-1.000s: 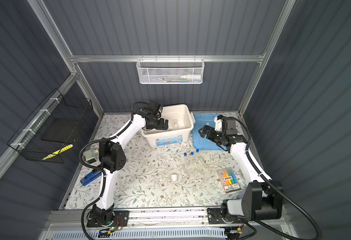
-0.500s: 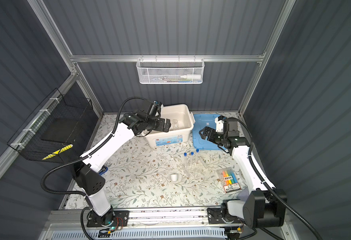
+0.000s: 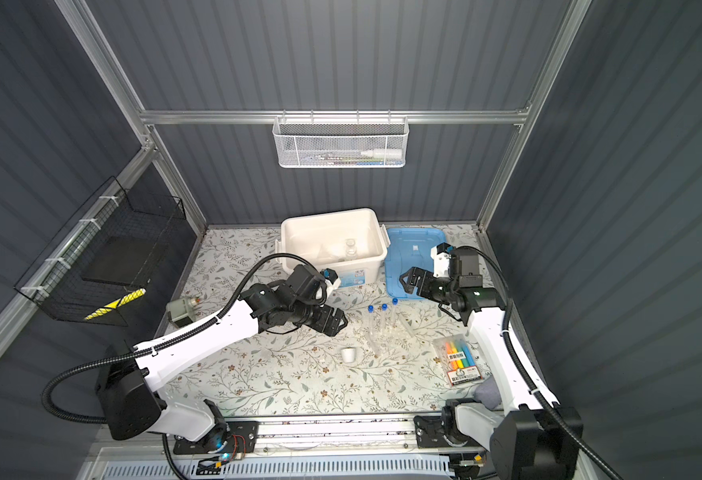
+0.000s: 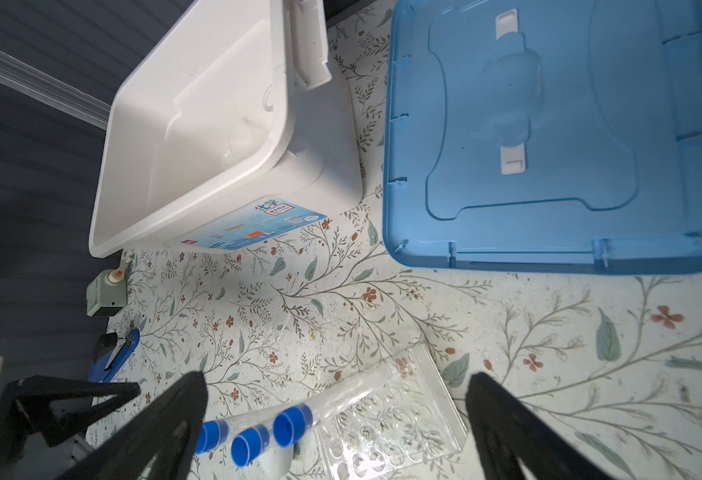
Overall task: Organize the chemistry lab equipment
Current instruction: 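Move the left gripper to the white cup while the right nears the tubes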
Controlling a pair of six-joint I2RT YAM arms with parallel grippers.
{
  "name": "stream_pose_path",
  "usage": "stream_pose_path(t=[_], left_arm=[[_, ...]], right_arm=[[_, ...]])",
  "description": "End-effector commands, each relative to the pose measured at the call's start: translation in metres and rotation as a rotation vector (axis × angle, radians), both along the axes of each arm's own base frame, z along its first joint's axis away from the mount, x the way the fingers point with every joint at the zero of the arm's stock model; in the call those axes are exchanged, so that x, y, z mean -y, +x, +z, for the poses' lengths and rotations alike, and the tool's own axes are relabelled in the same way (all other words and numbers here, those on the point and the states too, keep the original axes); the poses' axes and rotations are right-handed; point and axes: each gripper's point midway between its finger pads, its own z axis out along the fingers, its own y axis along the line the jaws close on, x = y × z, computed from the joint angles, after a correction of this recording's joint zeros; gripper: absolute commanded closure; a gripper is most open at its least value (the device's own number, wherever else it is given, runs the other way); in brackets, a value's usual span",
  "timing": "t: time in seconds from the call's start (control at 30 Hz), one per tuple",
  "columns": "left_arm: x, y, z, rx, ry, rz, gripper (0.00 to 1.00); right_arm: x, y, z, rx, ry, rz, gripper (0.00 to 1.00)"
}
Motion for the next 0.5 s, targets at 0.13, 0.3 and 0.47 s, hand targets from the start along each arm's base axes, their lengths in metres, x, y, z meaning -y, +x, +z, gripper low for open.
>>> stream_pose_path(t=[0.13, 0.3, 0.47], left_arm=[[0.028, -0.025, -0.027, -0.067, -0.054, -0.286, 0.16], [0.032, -0.035, -0.049, -0.102, -0.041, -0.398, 0.18], [0.038, -0.042, -0.061, -0.128, -0.056, -0.485, 0.25]], right_arm=[[0.011, -0.022, -0.005, -0.017, -0.021, -0.056, 0.01], [0.023, -0.036, -0.009, -0.029, -0.034, -0.146, 0.01], [0.030, -0.051, -0.017, -0.062, -0.037, -0.202, 0.01]])
